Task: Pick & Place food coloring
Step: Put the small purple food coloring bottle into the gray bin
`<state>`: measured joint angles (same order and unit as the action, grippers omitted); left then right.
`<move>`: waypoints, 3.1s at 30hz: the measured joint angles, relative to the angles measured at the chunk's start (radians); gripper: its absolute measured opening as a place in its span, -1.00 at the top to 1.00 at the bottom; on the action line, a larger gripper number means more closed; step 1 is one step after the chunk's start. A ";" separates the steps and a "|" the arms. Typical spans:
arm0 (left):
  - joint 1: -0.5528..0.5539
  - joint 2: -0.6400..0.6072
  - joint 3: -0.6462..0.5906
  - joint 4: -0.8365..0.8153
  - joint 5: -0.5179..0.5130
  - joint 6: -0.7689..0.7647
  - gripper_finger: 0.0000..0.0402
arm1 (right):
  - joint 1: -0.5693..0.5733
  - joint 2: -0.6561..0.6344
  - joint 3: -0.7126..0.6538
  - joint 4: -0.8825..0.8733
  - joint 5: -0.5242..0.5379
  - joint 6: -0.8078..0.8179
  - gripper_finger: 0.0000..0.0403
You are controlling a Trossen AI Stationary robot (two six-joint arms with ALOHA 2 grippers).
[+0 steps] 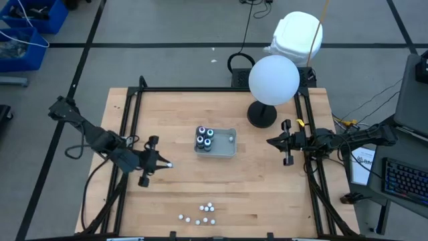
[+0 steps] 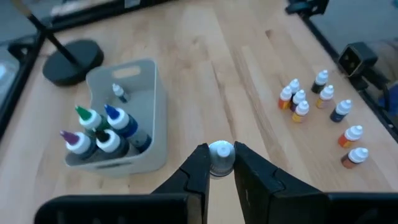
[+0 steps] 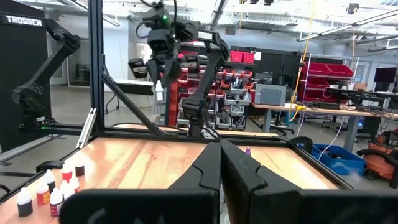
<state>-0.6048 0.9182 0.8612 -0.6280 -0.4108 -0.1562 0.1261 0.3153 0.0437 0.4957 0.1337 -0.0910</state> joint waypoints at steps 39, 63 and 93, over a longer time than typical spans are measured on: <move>0.301 0.224 0.070 0.245 0.157 0.009 0.70 | 0.000 0.000 0.000 0.000 0.000 -0.007 1.00; 0.579 1.009 0.702 0.130 0.277 0.144 0.70 | 0.000 0.000 0.000 -0.007 0.000 -0.010 1.00; 0.605 1.172 0.676 0.254 0.254 0.095 0.70 | 0.000 0.000 0.000 -0.003 0.000 -0.026 1.00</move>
<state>-0.0002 2.0901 1.5373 -0.3737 -0.1566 -0.0616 0.1260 0.3153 0.0437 0.4925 0.1333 -0.1169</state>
